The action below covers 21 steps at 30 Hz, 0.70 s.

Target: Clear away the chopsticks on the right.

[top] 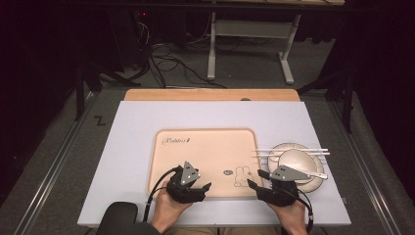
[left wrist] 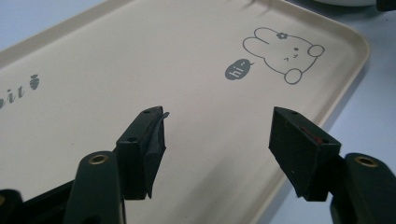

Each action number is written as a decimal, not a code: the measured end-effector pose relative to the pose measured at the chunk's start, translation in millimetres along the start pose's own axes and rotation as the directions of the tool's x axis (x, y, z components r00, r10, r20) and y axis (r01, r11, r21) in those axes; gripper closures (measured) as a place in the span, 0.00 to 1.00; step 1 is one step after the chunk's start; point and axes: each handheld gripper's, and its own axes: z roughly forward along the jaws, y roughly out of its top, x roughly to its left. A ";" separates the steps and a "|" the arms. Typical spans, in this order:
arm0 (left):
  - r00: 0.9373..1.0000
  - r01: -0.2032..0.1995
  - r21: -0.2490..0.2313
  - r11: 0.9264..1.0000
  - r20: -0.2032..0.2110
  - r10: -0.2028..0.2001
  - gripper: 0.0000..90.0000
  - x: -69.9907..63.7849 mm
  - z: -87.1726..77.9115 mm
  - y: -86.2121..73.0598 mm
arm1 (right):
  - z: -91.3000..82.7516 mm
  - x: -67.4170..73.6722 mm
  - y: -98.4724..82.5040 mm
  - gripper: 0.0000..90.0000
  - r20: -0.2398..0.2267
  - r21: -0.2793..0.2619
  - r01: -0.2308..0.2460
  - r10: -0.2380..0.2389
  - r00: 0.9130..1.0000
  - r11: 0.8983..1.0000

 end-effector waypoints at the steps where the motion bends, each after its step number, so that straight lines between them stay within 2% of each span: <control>1: 1.000 -0.008 0.007 1.000 0.000 0.008 0.40 0.2 0.4 -0.2 | -2.4 0.9 -0.8 0.53 -0.002 -0.006 0.005 -0.005 1.000 1.000; 10: 1.000 -0.009 0.011 1.000 0.015 0.009 0.40 -1.8 4.1 0.1 | -16.3 -0.3 -2.9 0.53 -0.017 -0.026 0.008 -0.008 1.000 1.000; 17: 1.000 -0.013 0.017 1.000 0.022 0.012 0.41 -2.5 6.0 -0.3 | -27.2 -1.3 -5.6 0.52 0.000 -0.032 -0.007 0.007 1.000 0.999; 21: 1.000 -0.015 0.014 1.000 0.020 0.014 0.41 -3.0 5.5 -0.7 | -33.4 -3.1 -5.4 0.58 -0.011 -0.040 -0.004 0.004 1.000 0.999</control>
